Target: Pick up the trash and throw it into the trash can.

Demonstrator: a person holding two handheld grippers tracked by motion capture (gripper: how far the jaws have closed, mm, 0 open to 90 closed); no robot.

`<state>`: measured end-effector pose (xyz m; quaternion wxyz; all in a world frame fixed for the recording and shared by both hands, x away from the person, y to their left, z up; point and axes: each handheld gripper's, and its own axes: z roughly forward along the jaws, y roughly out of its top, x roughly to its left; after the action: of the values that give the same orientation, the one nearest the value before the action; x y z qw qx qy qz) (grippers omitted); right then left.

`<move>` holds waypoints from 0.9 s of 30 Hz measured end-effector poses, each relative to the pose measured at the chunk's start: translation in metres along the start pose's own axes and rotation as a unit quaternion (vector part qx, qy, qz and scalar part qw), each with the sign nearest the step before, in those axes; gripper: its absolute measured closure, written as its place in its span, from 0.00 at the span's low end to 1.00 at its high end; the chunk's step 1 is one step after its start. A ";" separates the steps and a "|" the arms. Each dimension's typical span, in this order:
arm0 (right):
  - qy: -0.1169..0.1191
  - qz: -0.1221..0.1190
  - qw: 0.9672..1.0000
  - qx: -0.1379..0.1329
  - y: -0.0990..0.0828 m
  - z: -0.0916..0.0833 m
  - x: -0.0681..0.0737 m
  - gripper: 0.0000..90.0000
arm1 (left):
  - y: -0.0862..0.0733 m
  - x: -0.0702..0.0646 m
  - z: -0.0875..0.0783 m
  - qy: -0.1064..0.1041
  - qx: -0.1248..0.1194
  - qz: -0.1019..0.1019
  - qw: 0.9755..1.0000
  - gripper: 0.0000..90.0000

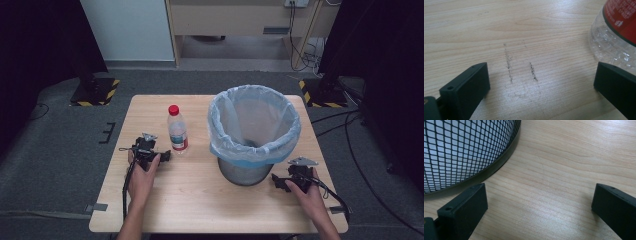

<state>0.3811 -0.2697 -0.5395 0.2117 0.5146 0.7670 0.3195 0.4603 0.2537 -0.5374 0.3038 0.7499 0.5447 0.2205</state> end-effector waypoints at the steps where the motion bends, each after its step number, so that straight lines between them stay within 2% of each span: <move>1: 0.000 0.000 1.000 0.000 0.000 0.000 0.000 0.00 | 0.000 0.000 0.000 0.000 0.000 0.000 1.000 0.00; 5: 0.000 0.000 1.000 0.000 0.000 0.000 0.000 0.01 | 0.001 -0.001 0.001 0.004 -0.001 -0.004 1.000 0.00; 15: 0.000 0.000 1.000 0.000 0.000 0.000 0.000 0.01 | 0.001 0.002 0.001 -0.007 -0.001 0.005 1.000 0.00; 19: -0.001 0.001 1.000 0.000 0.000 0.000 0.000 0.01 | -0.001 0.001 -0.003 -0.025 0.001 0.026 0.999 0.02; 21: -0.003 0.000 1.000 -0.001 0.000 0.000 0.000 0.01 | -0.002 0.000 -0.007 -0.029 -0.008 0.038 0.999 0.04; 22: -0.003 0.000 1.000 -0.001 -0.001 -0.001 0.000 0.01 | -0.003 -0.004 -0.010 -0.034 -0.010 0.054 0.998 0.04; 23: -0.003 0.000 1.000 -0.001 -0.001 -0.001 0.000 0.01 | -0.003 -0.004 -0.010 -0.034 -0.010 0.054 0.998 0.04; 24: -0.003 0.000 1.000 -0.001 -0.001 -0.001 0.000 0.01 | -0.002 -0.009 -0.013 -0.047 -0.019 0.064 0.997 0.04; 27: -0.003 0.000 1.000 -0.001 -0.001 -0.001 0.000 0.01 | 0.000 -0.014 -0.015 -0.058 -0.030 0.070 0.995 0.04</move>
<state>0.3802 -0.2697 -0.5395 0.2145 0.5155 0.7660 0.3187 0.4462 0.2435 -0.5263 0.3414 0.7883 0.4652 0.2135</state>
